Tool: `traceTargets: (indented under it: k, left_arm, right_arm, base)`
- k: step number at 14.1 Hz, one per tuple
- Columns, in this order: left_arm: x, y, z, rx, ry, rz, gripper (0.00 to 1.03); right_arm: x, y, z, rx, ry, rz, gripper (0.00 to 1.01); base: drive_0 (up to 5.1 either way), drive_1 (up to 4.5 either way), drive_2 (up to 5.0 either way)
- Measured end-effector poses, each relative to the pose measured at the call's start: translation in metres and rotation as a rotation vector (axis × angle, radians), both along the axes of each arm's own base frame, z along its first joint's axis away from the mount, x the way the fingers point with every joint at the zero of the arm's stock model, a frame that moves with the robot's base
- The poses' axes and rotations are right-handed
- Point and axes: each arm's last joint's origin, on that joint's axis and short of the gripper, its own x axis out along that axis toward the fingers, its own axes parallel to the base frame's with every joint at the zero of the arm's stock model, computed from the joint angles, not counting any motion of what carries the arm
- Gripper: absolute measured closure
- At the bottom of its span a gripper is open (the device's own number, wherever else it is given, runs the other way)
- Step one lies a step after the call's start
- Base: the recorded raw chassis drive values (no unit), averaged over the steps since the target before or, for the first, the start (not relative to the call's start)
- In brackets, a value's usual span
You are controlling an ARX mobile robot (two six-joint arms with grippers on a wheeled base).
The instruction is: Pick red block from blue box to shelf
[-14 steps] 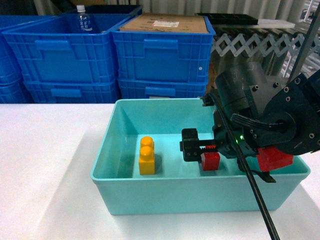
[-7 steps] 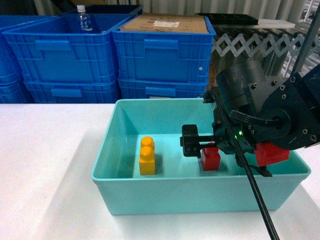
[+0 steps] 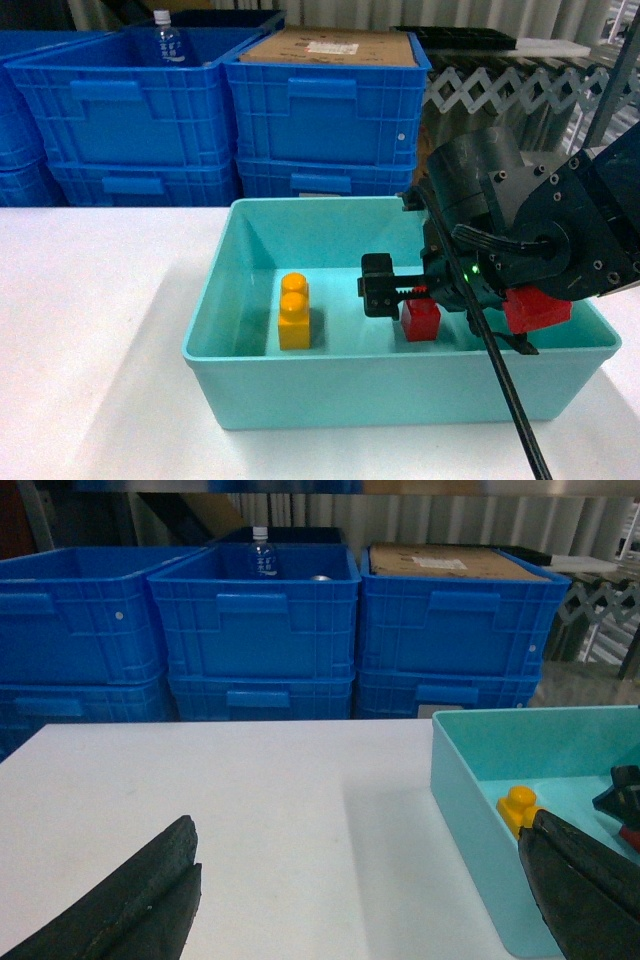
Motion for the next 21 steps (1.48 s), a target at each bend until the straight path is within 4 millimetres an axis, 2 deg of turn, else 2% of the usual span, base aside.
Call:
traceTargets:
  k: [5, 6, 12, 16, 21]
  left_arm:
    - [0.0, 0.0, 0.0, 0.0, 0.0, 0.0, 0.05]
    - [0.0, 0.0, 0.0, 0.0, 0.0, 0.0, 0.05]
    - [0.0, 0.0, 0.0, 0.0, 0.0, 0.0, 0.05]
    - [0.0, 0.0, 0.0, 0.0, 0.0, 0.0, 0.05]
    - [0.0, 0.0, 0.0, 0.0, 0.0, 0.0, 0.05]
  right_arm:
    - [0.002, 0.001, -0.009, -0.014, 0.015, -0.001, 0.03]
    - [0.004, 0.001, -0.009, -0.016, 0.01, 0.001, 0.06]
    - [0.005, 0.002, -0.01, -0.019, 0.016, 0.01, 0.73]
    - [0.005, 0.002, -0.008, -0.019, -0.003, 0.027, 0.73]
    - [0.004, 0.009, 0.023, -0.025, -0.071, 0.073, 0.73]
  base:
    - [0.0, 0.0, 0.0]
    - [0.0, 0.0, 0.0]
    - [0.0, 0.0, 0.0]
    - [0.0, 0.0, 0.0]
    - [0.0, 0.0, 0.0]
